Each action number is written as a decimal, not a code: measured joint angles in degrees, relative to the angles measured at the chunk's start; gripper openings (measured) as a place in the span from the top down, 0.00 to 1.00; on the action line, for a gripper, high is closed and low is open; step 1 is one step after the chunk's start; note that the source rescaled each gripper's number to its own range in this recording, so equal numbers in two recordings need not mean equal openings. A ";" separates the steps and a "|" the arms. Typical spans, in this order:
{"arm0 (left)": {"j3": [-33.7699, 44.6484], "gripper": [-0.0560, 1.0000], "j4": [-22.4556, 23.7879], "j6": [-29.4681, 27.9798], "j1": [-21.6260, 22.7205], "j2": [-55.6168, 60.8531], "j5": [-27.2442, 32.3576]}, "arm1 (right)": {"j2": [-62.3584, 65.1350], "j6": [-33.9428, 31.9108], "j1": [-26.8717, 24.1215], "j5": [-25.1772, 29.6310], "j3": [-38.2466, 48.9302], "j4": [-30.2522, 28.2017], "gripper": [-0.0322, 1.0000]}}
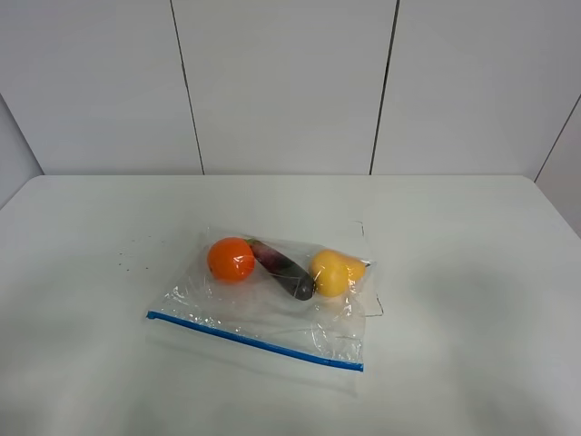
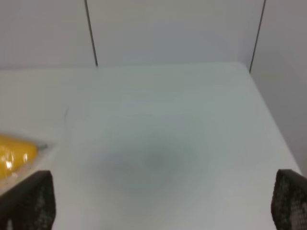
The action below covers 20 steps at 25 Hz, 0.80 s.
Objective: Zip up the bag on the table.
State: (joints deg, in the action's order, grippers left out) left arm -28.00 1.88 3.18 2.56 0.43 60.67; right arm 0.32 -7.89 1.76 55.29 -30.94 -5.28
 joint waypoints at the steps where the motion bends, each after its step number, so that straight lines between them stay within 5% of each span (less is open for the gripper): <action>1: 0.00 0.00 0.00 0.00 0.00 0.00 0.00 | 0.00 0.34 0.00 0.25 0.69 0.00 0.00; 20: 0.00 0.00 0.00 0.00 0.00 0.00 0.00 | 0.05 1.19 0.00 3.51 2.78 1.08 0.00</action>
State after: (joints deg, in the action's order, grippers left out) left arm -28.00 1.88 3.18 2.56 0.43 60.67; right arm 0.37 -6.71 1.76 58.80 -28.16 -4.20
